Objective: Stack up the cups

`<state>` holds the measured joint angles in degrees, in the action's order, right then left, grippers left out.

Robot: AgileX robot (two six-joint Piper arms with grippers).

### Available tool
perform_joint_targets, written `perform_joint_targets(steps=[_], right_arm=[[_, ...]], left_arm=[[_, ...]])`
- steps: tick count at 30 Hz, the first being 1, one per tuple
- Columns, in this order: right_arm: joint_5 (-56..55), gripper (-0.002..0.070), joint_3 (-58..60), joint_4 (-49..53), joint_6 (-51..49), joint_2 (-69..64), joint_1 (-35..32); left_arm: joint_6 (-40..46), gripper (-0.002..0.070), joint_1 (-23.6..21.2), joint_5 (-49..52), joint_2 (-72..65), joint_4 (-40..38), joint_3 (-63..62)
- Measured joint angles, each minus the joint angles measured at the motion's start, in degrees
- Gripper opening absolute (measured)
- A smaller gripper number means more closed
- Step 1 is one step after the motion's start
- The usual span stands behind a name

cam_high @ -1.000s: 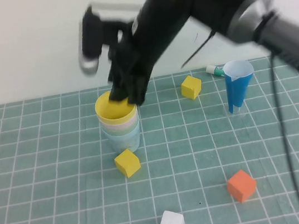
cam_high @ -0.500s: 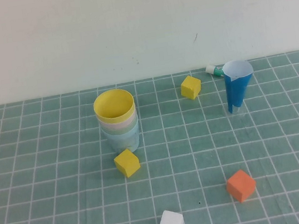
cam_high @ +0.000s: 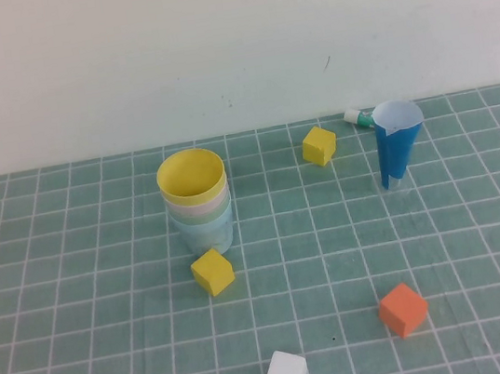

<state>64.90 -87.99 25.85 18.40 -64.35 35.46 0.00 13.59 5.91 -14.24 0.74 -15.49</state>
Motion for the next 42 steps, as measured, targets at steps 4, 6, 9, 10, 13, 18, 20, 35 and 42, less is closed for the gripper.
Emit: perform_joint_targets(steps=[4,6,9,10,13,18,20,35,42], right_arm=[[-9.3,0.0000,16.6,1.1,-5.1,9.2,0.0],[-14.2,0.0000,25.5,1.2,-7.6,13.6,0.0],[-20.7,0.0000,37.9,1.2,-10.7,19.5,0.0],[-22.7,0.0000,40.9,1.2,-11.5,21.1,0.0],[-27.4,0.0000,50.1,0.9,-13.8,27.0,0.0],[-30.4,0.0000,61.5,-3.0,-14.8,36.2,0.0],[-30.8,-0.0001,64.1,-4.1,-14.9,39.0,0.0],[-30.1,-0.0001,70.1,-7.0,-15.6,42.9,0.0],[-30.0,-0.0001,70.1,-7.0,-15.6,42.9,0.0]], left_arm=[[-0.3,-0.0001,0.0,1.8,2.4,0.0,0.0],[-0.6,-0.0001,0.0,2.7,3.2,0.0,0.0],[-0.6,-0.0001,0.0,4.1,3.7,-0.1,0.2],[-0.6,-0.0001,0.0,4.7,3.7,-0.1,0.5],[-0.6,-0.0001,0.0,7.6,3.7,-0.1,1.4],[-0.6,-0.0001,0.0,11.5,3.7,-0.1,2.4],[-0.6,-0.0001,0.0,12.6,3.7,-0.1,2.6],[-0.6,-0.0001,0.0,15.3,3.7,-0.1,2.6],[-0.7,-0.0001,0.0,15.2,3.7,-0.1,3.0]])
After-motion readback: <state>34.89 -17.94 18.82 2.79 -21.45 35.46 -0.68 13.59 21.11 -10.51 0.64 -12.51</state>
